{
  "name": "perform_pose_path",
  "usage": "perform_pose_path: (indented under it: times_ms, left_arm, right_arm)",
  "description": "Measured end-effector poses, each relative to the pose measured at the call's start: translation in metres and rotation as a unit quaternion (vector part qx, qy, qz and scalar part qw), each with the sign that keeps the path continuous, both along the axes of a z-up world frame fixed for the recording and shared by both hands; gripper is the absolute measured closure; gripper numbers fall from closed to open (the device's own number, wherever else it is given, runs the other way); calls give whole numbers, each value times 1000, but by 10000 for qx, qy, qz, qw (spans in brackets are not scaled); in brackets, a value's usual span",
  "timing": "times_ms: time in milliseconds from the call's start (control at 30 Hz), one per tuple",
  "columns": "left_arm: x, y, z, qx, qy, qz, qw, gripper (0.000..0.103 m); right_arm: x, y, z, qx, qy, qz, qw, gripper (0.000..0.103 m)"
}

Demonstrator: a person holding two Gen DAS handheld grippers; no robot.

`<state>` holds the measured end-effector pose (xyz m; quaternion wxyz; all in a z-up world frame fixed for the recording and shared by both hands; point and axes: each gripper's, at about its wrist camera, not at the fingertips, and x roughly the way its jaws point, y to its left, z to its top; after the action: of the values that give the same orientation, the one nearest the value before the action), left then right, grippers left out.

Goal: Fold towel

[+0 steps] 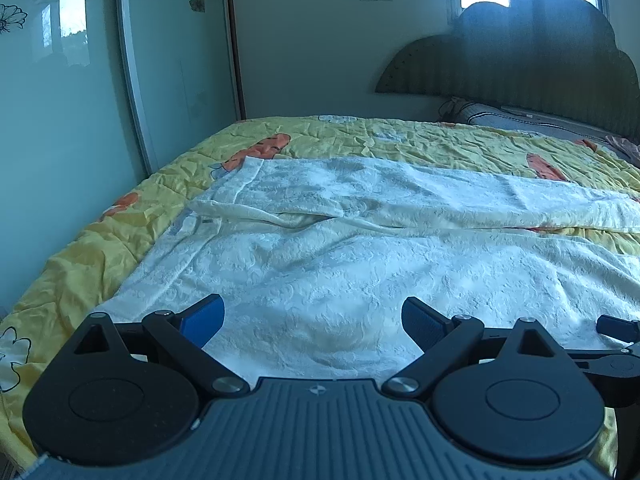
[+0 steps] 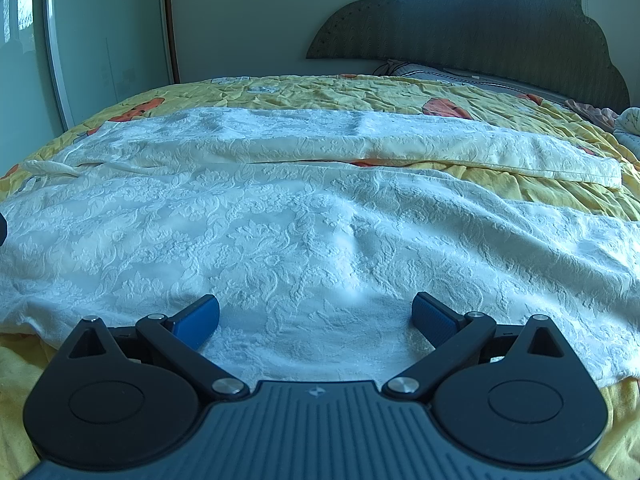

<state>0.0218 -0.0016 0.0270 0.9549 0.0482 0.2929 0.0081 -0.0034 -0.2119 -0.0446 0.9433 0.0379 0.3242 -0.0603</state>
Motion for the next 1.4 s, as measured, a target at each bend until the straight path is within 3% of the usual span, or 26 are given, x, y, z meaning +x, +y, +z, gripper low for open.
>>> perform_pose_path:
  times_ms: [400,1400]
  left_arm:
    - [1,-7,1,-110,225,-136,9996,6]
    - [-1,-7,-2,-146,286,-189,9993,6]
  right_arm:
    - [0,0,0,0,0,0,10000,0]
    - [0,0,0,-5,2,0,10000,0]
